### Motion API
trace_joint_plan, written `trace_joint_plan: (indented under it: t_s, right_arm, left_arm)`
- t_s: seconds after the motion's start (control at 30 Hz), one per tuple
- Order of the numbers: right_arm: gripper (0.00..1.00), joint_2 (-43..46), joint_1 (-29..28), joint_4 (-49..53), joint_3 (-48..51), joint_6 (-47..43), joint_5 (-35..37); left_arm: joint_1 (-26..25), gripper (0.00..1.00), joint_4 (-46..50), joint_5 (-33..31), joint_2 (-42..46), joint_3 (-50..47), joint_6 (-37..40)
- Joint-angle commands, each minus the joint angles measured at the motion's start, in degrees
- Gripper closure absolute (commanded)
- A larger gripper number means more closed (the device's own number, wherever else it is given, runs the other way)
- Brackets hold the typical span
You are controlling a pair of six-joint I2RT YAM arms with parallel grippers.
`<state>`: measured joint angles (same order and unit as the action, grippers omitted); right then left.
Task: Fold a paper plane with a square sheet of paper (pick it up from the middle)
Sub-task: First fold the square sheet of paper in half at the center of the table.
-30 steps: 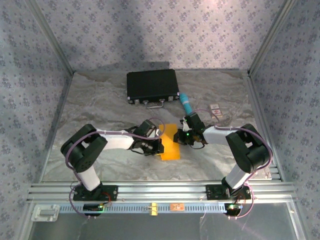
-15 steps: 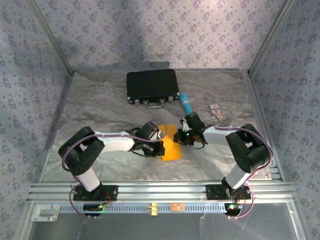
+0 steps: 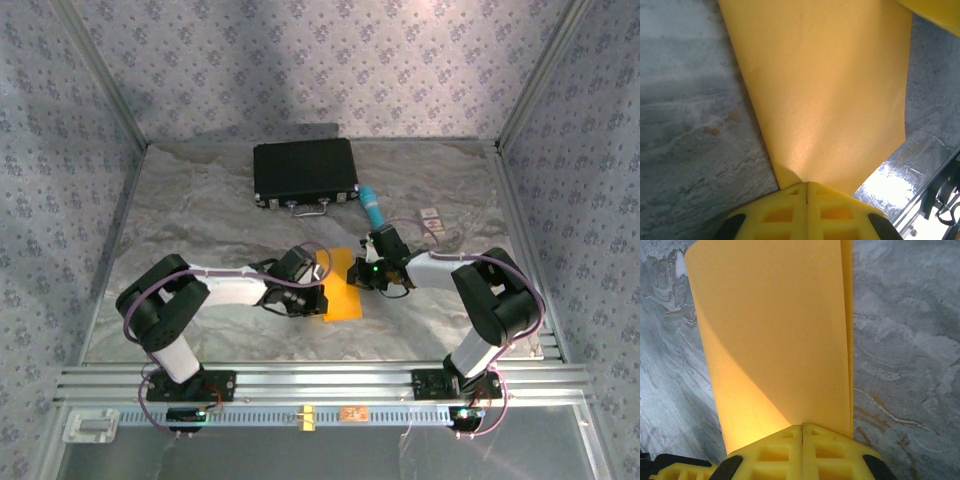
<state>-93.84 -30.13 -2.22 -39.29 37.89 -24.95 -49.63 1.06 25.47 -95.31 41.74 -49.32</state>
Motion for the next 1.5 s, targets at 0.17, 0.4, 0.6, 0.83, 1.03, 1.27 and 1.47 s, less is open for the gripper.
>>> trace_joint_plan:
  t_s: [0.17,0.4,0.6,0.83,1.03,1.27,1.47]
  right_arm:
    - [1.0,-1.94,-0.01,5.18,2.09,-0.01,3.59]
    - [1.0,-1.84,0.03,5.63,1.85,-0.18,3.5]
    - [1.0,-1.63,-0.01,5.73,1.85,-0.21,3.59]
    - [1.0,-2.05,-0.02,5.33,2.37,-0.01,3.68]
    - [1.0,-2.22,0.07,5.37,2.41,-0.01,3.91]
    - [1.0,-2.28,0.25,5.43,2.21,-0.12,3.68]
    - [1.0,-2.26,0.31,5.41,2.11,-0.1,3.68]
  left_arm:
    - [-0.38,0.95,6.02,-1.56,4.43,-0.05,0.85]
    - [-0.39,0.93,3.66,0.26,6.26,3.09,-1.49]
    - [-0.48,0.93,-1.93,4.39,1.19,2.15,-3.67]
    - [-0.56,0.94,-2.76,4.82,-2.21,-1.89,-3.77]
    - [-0.61,0.94,-1.69,3.94,-1.19,-5.12,-2.66]
    - [-1.91,0.94,2.7,2.68,0.45,-5.24,1.29]
    - [-2.63,0.94,2.31,2.04,1.17,-6.74,1.53]
